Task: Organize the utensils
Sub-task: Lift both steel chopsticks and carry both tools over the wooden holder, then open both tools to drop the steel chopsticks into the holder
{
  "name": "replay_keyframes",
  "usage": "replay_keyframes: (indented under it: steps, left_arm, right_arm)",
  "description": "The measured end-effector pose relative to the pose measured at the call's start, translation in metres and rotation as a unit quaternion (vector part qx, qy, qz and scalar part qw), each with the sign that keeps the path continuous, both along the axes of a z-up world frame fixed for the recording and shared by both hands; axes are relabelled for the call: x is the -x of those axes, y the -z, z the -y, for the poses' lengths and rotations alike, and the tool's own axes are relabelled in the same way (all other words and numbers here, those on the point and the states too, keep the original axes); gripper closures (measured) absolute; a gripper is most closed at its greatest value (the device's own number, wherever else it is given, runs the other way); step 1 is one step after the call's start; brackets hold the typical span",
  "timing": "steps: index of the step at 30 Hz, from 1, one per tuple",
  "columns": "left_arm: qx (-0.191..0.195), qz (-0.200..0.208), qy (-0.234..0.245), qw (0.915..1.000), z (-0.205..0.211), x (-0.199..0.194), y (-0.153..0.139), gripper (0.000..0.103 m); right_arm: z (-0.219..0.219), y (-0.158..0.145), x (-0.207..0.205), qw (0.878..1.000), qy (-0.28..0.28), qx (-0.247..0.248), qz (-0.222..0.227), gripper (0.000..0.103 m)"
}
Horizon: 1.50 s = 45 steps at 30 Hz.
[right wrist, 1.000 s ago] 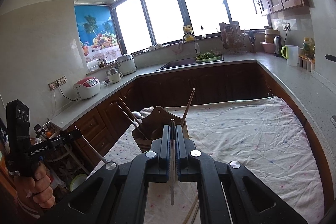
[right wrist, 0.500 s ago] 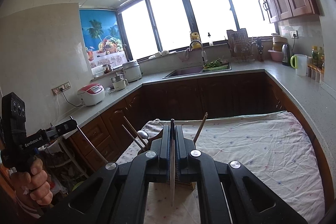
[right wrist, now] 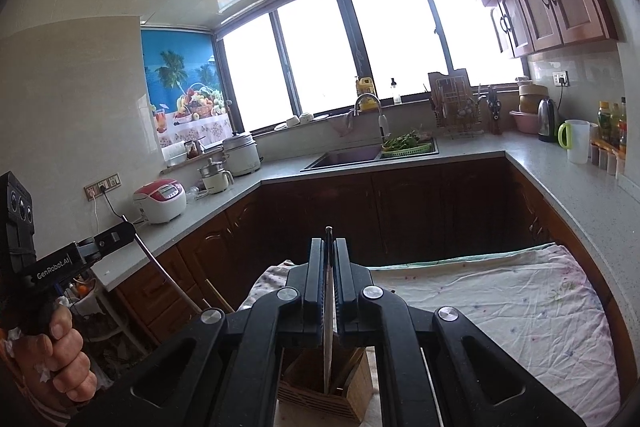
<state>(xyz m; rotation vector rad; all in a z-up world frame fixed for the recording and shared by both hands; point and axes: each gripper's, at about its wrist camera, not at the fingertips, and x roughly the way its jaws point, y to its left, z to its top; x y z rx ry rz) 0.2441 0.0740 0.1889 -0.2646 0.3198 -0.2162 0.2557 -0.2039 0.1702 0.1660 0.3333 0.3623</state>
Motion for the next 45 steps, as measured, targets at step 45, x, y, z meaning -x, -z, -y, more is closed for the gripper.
replay_keyframes:
  steps: [45]
  left_arm:
    - [0.015, -0.108, -0.019, 0.9939, 0.003, -0.030, 0.097, 0.099]
  right_arm:
    - [0.001, 0.085, -0.033, 0.995, 0.029, -0.024, -0.092, 0.098]
